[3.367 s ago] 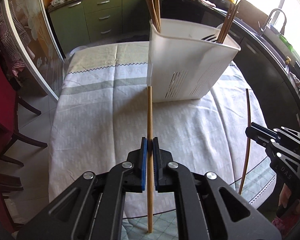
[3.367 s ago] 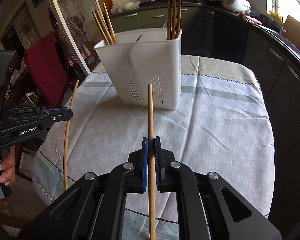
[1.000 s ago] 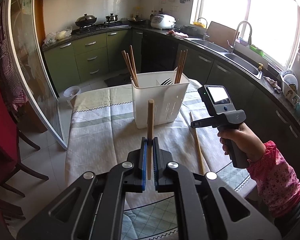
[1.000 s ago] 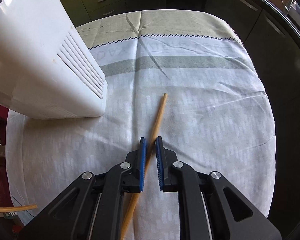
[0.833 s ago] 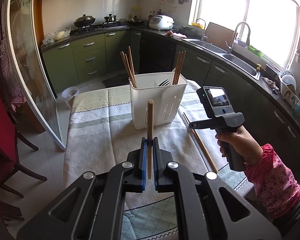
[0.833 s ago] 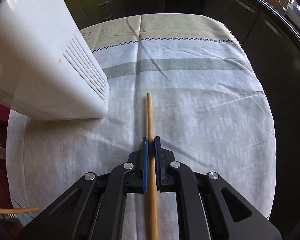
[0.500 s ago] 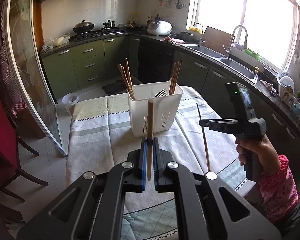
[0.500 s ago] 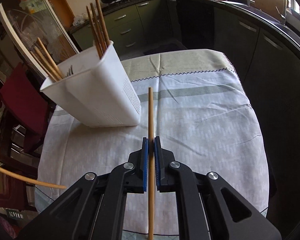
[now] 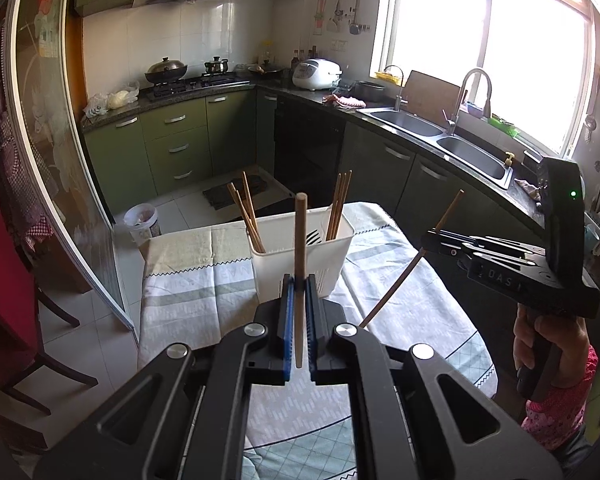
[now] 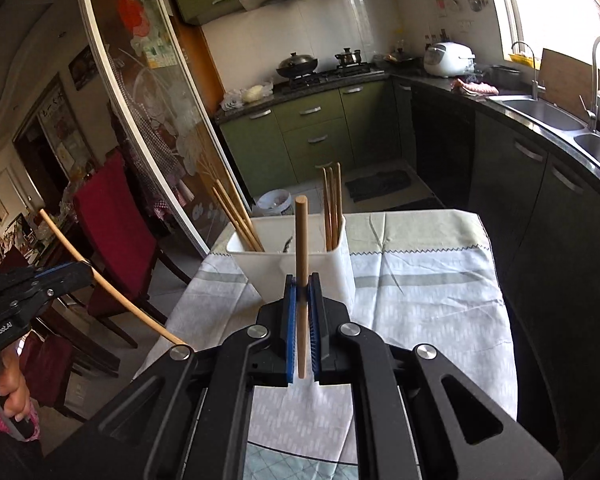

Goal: Organize utensils
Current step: 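Carry both chopsticks over the caddy and open both tools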

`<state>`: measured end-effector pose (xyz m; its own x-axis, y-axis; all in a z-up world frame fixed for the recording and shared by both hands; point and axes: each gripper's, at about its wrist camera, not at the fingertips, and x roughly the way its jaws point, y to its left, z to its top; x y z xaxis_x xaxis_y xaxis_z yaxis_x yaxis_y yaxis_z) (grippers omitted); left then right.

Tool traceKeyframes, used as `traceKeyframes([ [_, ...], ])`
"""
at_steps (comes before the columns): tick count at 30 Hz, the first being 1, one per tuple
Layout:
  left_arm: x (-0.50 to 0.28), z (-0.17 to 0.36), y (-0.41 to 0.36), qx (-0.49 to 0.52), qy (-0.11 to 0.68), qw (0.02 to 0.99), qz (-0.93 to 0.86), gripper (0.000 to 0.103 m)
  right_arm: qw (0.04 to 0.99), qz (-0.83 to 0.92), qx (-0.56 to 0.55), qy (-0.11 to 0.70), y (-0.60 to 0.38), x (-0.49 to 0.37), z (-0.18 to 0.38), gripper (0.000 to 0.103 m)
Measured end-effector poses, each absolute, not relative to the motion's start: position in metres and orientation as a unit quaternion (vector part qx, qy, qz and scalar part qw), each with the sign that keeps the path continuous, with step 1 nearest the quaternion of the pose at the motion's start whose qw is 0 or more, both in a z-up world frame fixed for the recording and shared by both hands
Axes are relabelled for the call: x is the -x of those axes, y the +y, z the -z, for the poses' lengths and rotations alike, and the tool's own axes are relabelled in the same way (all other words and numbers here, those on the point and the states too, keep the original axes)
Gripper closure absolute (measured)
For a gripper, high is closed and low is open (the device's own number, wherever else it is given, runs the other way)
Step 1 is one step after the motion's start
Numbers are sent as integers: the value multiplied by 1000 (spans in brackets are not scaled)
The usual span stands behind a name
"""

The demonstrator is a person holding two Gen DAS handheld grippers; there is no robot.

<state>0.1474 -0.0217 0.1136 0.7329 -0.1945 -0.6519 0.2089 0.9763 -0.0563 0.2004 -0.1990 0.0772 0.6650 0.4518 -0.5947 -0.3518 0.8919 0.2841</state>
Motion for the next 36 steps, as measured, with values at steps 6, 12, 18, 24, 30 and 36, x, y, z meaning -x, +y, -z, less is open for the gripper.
traceKeyframes([
  [6, -171, -147, -22, 5, 336, 935, 112, 98, 918, -239, -75, 308, -199, -205, -133, 96],
  [12, -203, -175, -23, 16, 304, 947, 103, 98, 933, -234, -88, 258, -205, -225, -188, 96],
  [18, -242, -182, -26, 23, 273, 958, 86, 98, 942, -210, -81, 250, -198, -265, -198, 96],
  [24, -280, -151, -31, 16, 299, 951, 76, 98, 928, -215, -63, 298, -180, -307, -147, 96],
  [30, -301, -112, -38, 0, 339, 938, 72, 97, 915, -218, -48, 338, -165, -330, -88, 96],
  [36, -309, -81, -33, -2, 364, 929, 68, 97, 903, -223, -40, 365, -155, -342, -49, 96],
])
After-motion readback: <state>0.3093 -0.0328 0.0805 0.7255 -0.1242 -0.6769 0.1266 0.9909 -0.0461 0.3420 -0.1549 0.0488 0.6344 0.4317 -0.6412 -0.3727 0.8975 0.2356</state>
